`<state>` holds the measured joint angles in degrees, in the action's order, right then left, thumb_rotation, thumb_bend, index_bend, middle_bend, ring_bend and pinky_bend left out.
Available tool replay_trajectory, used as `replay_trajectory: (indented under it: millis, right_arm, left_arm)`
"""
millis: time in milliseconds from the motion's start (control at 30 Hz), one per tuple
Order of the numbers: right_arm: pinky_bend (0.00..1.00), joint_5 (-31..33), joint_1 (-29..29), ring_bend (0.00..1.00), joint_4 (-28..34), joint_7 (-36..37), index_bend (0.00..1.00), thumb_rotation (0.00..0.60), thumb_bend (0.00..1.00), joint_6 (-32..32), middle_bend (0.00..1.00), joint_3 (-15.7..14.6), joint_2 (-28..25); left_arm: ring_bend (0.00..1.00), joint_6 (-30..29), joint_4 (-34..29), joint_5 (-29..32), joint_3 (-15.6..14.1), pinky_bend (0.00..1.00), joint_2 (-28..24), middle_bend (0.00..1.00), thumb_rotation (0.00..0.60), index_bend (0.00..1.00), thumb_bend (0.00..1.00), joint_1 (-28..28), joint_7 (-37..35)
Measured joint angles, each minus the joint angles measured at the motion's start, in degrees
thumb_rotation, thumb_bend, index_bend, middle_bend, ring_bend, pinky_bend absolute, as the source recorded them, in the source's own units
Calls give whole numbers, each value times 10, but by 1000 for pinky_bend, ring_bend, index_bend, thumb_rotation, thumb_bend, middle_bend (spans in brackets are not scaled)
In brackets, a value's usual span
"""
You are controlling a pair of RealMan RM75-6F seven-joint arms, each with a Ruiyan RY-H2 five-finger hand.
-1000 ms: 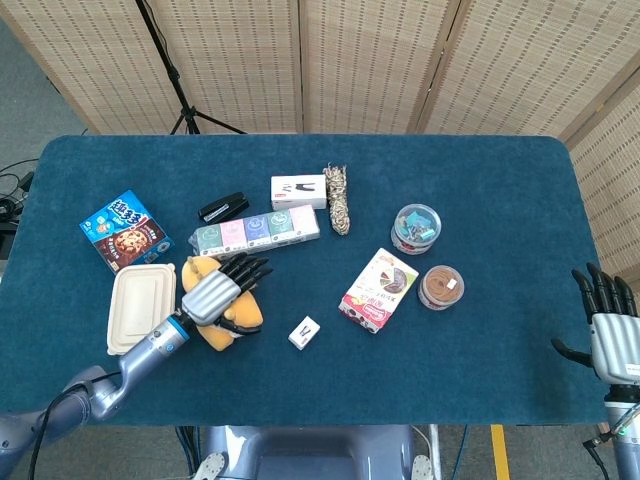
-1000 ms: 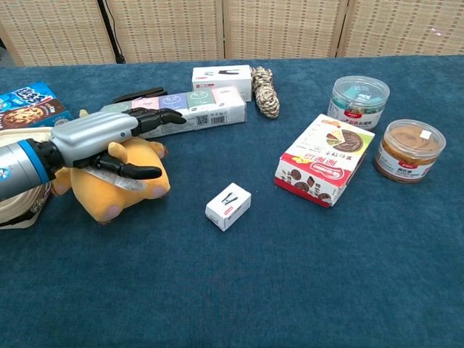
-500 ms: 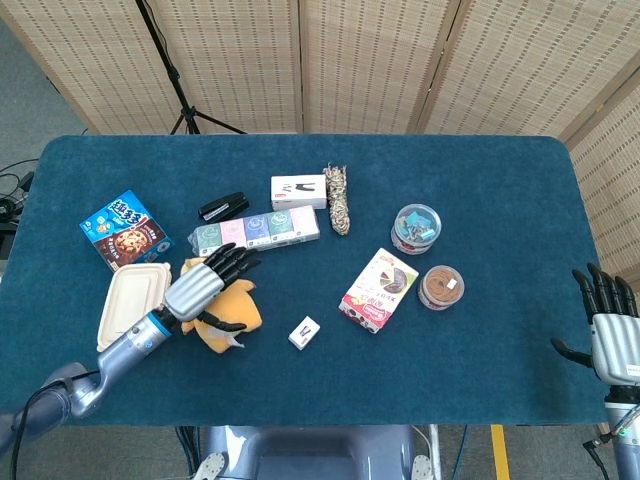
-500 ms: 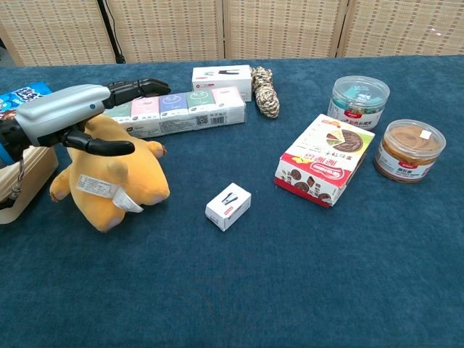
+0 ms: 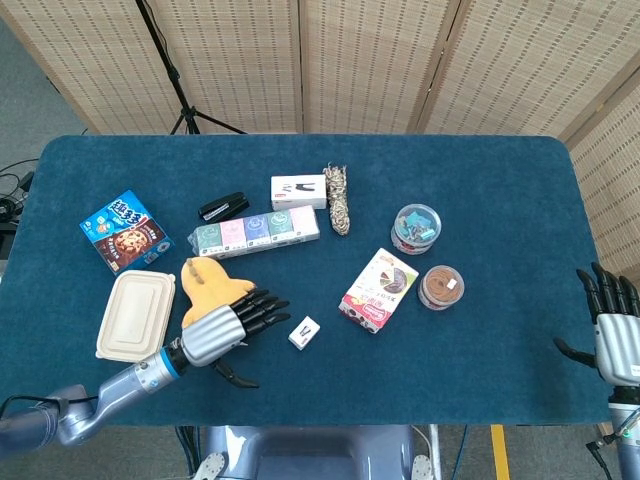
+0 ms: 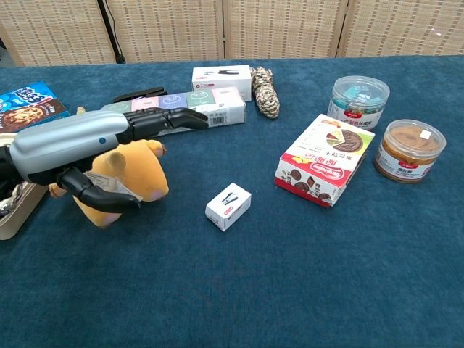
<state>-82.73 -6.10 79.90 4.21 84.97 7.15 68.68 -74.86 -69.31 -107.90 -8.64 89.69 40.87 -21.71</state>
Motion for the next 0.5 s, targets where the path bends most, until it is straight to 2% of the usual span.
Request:
replay_trajectory:
  millis: [200,500]
  right_arm:
    - [0,4,0,0,-3,3,0,600,0,-3,0,1,0]
    - [0,8,-3,0,-6,-5,0,600,0,-10,0,1,4]
  left_arm:
    - [0,33,13,20,10,0,23,0,64,0,0,8,15]
    - [0,76,88,56,24,0,57,0,65,0,0,16,-1]
